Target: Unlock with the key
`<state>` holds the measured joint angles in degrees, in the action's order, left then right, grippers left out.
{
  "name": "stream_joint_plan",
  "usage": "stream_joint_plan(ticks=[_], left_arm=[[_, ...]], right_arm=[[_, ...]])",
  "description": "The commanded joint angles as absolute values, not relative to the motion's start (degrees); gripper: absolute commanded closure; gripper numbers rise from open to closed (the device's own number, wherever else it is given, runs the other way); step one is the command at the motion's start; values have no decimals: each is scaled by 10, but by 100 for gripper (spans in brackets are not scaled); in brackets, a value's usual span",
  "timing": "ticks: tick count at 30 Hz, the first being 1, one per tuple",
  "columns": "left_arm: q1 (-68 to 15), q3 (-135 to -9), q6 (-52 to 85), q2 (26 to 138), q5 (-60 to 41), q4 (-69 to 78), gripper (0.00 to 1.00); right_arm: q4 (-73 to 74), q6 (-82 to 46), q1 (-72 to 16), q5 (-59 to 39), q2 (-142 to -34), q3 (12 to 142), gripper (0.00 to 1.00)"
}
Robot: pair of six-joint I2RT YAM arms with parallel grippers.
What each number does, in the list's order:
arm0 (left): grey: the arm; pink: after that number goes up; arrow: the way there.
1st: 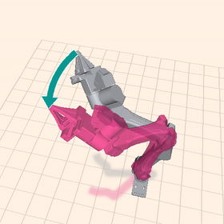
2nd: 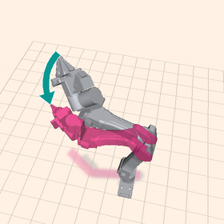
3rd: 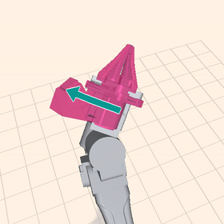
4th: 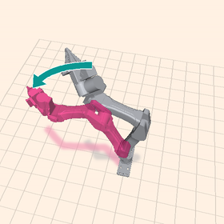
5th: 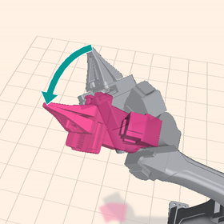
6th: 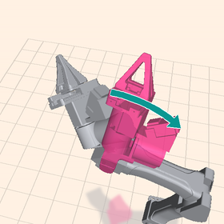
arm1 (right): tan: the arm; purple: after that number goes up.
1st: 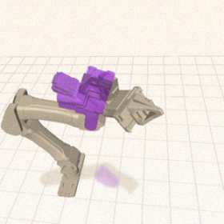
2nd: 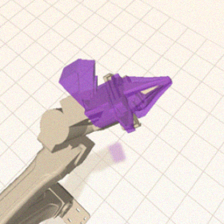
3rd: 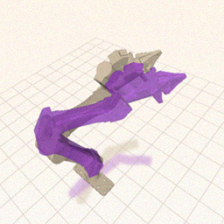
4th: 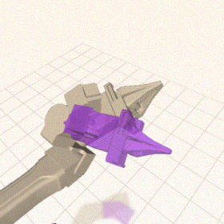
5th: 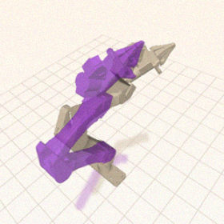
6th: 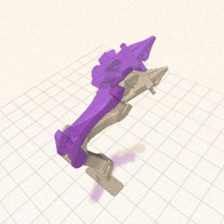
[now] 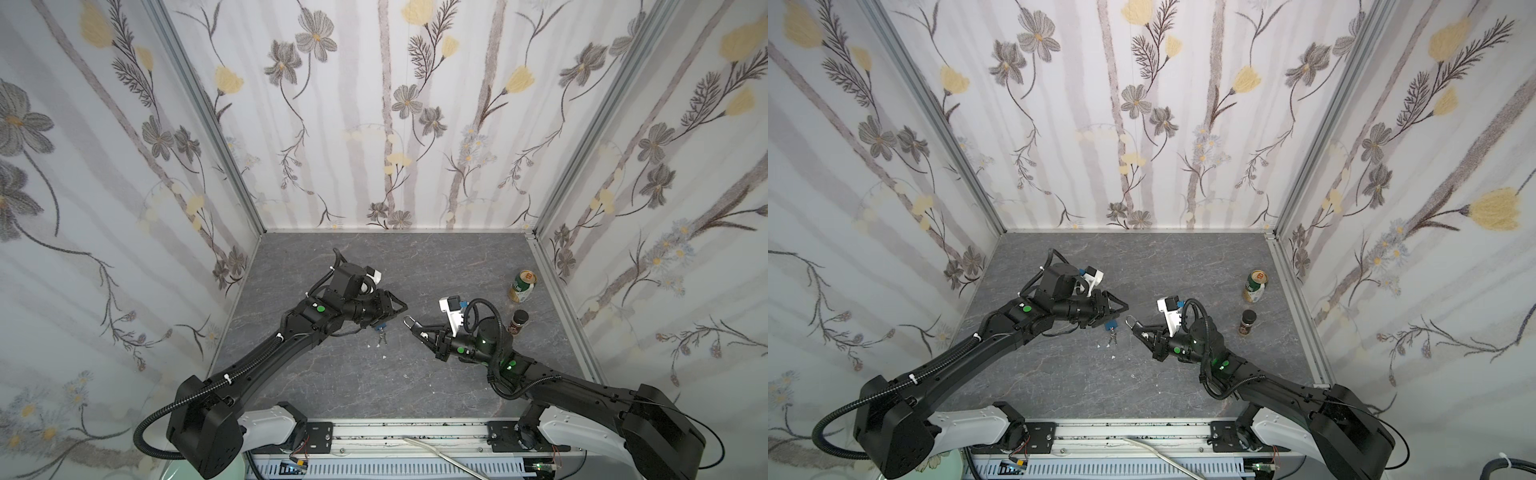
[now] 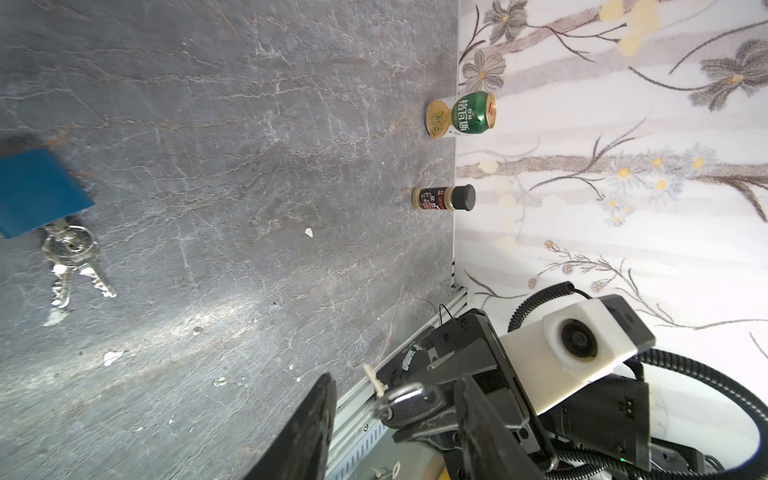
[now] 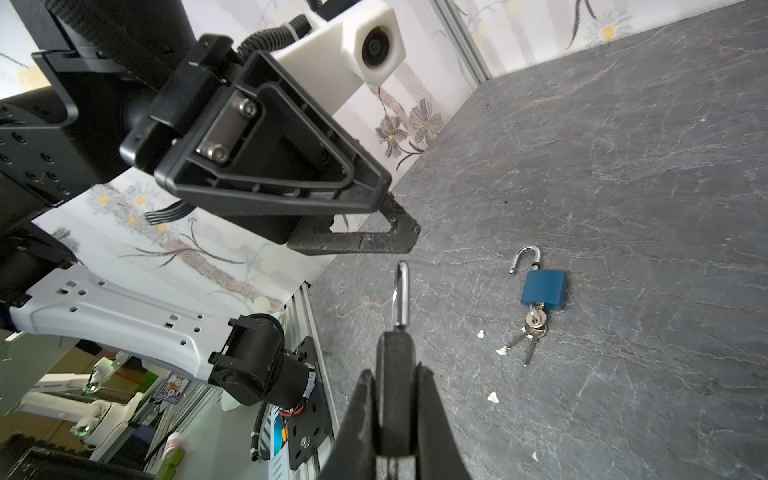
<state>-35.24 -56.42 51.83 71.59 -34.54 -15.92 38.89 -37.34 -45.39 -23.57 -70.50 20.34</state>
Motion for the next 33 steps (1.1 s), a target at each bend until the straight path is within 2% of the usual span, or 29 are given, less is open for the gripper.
stream_joint_plan(ticks=[1, 9, 22, 33], left_arm=[[-358, -565, 513, 717, -380, -122, 51], [-381, -577, 483, 720, -377, -155, 53], [-383, -574, 467, 739, -355, -182, 70], [-390, -571, 466, 739, -374, -178, 79]], right_arm=[[408, -366, -453, -256, -700, 203, 100], [413, -368, -450, -263, -690, 202, 100], [374, -347, -449, -260, -645, 203, 100], [353, -350, -441, -200, -619, 196, 100]])
